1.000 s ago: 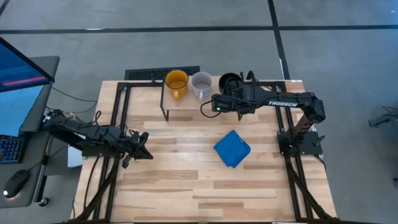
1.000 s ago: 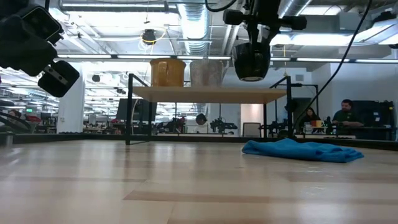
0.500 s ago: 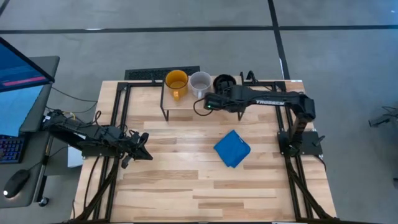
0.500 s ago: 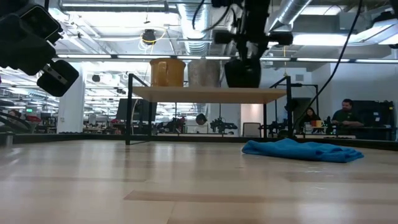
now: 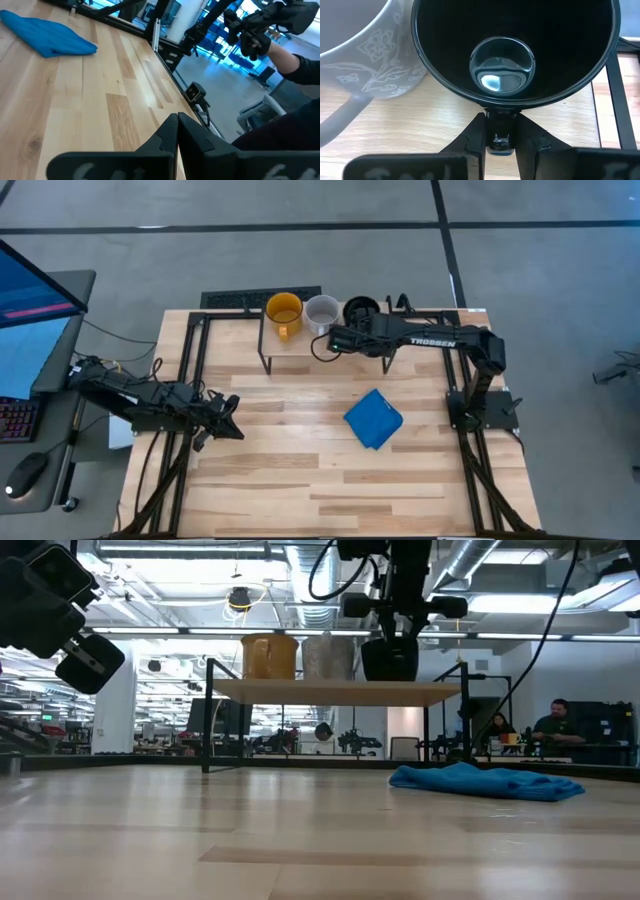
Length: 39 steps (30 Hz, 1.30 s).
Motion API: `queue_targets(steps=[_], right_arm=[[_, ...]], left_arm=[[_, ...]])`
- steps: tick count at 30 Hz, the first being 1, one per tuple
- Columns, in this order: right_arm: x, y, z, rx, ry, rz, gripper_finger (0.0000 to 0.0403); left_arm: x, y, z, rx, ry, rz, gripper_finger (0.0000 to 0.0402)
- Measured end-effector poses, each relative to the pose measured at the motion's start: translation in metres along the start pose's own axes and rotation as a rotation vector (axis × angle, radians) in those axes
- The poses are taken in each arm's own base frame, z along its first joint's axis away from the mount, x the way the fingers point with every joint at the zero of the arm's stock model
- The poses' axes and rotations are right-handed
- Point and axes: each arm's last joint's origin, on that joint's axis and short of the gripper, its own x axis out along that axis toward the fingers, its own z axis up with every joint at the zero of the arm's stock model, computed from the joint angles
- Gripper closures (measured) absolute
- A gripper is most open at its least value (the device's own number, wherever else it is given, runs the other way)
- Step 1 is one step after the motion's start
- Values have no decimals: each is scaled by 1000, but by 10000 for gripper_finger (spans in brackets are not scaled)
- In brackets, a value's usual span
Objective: Stack small to large cups/mugs on shelf
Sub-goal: Put the black mug on the shelf
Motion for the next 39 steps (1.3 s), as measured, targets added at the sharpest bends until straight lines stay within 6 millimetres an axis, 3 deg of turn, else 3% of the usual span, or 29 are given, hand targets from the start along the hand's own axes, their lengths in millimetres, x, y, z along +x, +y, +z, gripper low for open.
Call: queue_targets(steps=[25, 39], right_arm=[[0, 0, -2, -7, 30, 4, 291], [0, 0, -3, -35, 65, 14, 246]], left_arm=[[0, 0, 0, 6, 0, 1, 401], [0, 0, 0, 5, 2, -5, 401]])
